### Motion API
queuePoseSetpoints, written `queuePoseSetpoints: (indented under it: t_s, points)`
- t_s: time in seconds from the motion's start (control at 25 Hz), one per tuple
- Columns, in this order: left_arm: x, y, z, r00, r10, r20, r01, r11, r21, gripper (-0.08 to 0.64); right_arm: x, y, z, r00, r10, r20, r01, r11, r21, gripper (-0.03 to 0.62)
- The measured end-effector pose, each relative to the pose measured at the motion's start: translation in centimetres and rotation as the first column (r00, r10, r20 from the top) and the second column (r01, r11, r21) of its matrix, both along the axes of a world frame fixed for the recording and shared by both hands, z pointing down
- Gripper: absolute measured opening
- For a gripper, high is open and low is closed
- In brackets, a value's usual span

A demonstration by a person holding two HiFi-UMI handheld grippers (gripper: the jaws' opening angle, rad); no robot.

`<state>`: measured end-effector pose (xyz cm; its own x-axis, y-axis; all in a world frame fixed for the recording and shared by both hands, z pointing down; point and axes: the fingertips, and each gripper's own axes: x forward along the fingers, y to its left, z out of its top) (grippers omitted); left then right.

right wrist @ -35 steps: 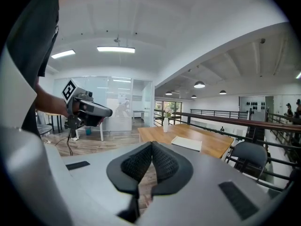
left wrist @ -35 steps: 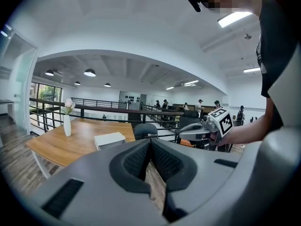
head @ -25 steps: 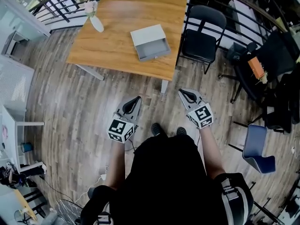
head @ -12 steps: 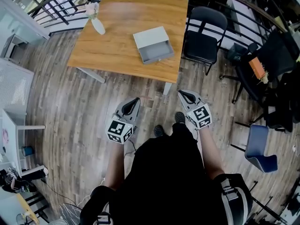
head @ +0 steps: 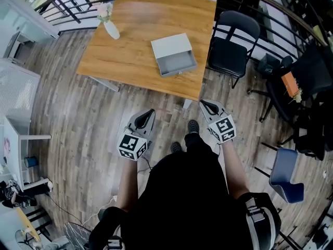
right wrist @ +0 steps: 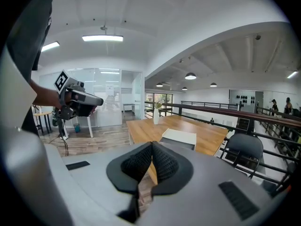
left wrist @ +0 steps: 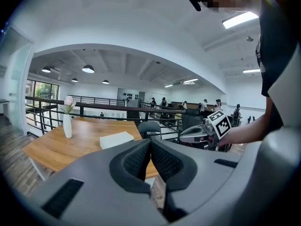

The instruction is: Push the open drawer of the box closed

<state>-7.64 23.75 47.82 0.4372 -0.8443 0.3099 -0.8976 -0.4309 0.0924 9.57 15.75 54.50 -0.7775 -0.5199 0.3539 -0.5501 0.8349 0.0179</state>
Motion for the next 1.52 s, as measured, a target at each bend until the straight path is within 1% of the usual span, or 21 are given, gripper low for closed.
queuePoseSetpoints:
  t_s: [0.36, 0.72, 1.04, 1.24, 1.52]
  points:
    - [1.2, -8.3, -1.4, 0.999, -0.033, 0.011, 0.033, 0.999, 0.021, 0.023, 1.1, -9.3, 0.1, 0.999, -0.043, -0.023, 0.043, 0.999, -0.004, 0.015]
    - [2.2, -14.9, -1.3, 0.996, -0.084, 0.012, 0.084, 0.996, 0.011, 0.023, 1.8, -16.7, 1.2, 0.99, -0.119, -0.069, 0.117, 0.993, -0.023, 0.017]
    - [2.5, -17.8, -1.3, 0.988, -0.155, 0.02, 0.155, 0.988, -0.002, 0.023, 1.1, -20.1, 2.7, 0.977, -0.2, -0.078, 0.197, 0.979, -0.052, 0.015]
    - [2.9, -18.7, -1.0, 0.98, -0.196, 0.022, 0.196, 0.981, -0.003, 0.023, 1.0, -21.3, 4.0, 0.966, -0.245, -0.079, 0.239, 0.968, -0.072, 0.017]
    - [4.0, -20.2, -0.8, 0.972, -0.232, 0.02, 0.232, 0.973, 0.006, 0.023, 1.0, -22.7, 6.1, 0.952, -0.295, -0.085, 0.286, 0.952, -0.107, 0.016]
